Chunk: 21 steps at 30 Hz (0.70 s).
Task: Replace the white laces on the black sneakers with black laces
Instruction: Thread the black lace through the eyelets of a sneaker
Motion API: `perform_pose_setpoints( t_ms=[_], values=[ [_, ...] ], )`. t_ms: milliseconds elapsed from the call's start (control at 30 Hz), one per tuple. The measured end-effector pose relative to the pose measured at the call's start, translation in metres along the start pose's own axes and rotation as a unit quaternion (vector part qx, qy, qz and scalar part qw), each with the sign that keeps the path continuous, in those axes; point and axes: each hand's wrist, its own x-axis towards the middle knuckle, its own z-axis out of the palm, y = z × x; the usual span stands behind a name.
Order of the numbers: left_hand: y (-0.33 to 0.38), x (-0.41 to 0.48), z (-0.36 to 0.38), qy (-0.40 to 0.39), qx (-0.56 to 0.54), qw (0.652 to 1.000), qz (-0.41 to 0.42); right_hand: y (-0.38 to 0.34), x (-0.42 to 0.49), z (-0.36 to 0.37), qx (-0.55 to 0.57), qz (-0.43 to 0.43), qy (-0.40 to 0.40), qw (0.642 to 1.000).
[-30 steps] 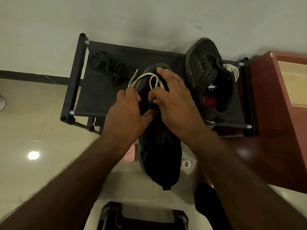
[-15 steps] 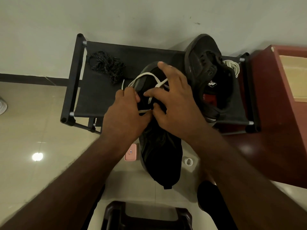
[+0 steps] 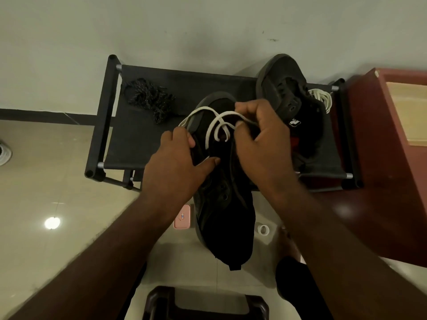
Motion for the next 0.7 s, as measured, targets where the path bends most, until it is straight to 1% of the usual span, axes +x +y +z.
perform_pose_setpoints(
  t_ms=[67, 133, 167, 267, 433, 500, 567, 600, 633, 700],
  values=[
    [0.000, 0.000, 0.000, -0.003, 0.001, 1.000, -0.005, 0.002, -0.005, 0.002, -0.093, -0.074, -0.055, 0.991],
    [0.000, 0.000, 0.001, -0.006, 0.003, 1.000, -0.007, 0.002, -0.006, 0.004, -0.173, -0.159, -0.105, 0.966],
    [0.000, 0.000, 0.001, -0.006, 0.004, 1.000, -0.007, 0.002, -0.007, 0.006, -0.195, -0.184, -0.123, 0.955],
    [0.000, 0.000, 0.001, -0.009, 0.005, 1.000, -0.006, 0.011, -0.007, 0.015, -0.234, -0.205, -0.139, 0.940],
    [-0.001, 0.001, 0.002, -0.008, 0.008, 1.000, -0.005, 0.018, -0.004, 0.018, -0.246, -0.191, -0.106, 0.944],
    [-0.002, 0.001, 0.002, -0.006, 0.005, 1.000, -0.004, 0.016, -0.005, 0.018, -0.207, -0.194, -0.069, 0.957],
    [-0.002, 0.001, 0.001, -0.001, 0.002, 1.000, -0.001, 0.007, -0.004, 0.014, -0.076, -0.167, 0.032, 0.983],
    [-0.002, 0.001, 0.001, 0.001, 0.000, 1.000, 0.000, 0.001, -0.002, 0.010, -0.001, -0.138, 0.082, 0.987],
    [-0.003, 0.001, 0.001, 0.002, -0.001, 1.000, 0.001, -0.005, 0.000, 0.006, 0.066, -0.101, 0.120, 0.985],
    [-0.003, 0.001, 0.001, 0.002, -0.001, 1.000, 0.000, -0.014, 0.003, -0.001, 0.182, -0.010, 0.174, 0.968]
  ],
)
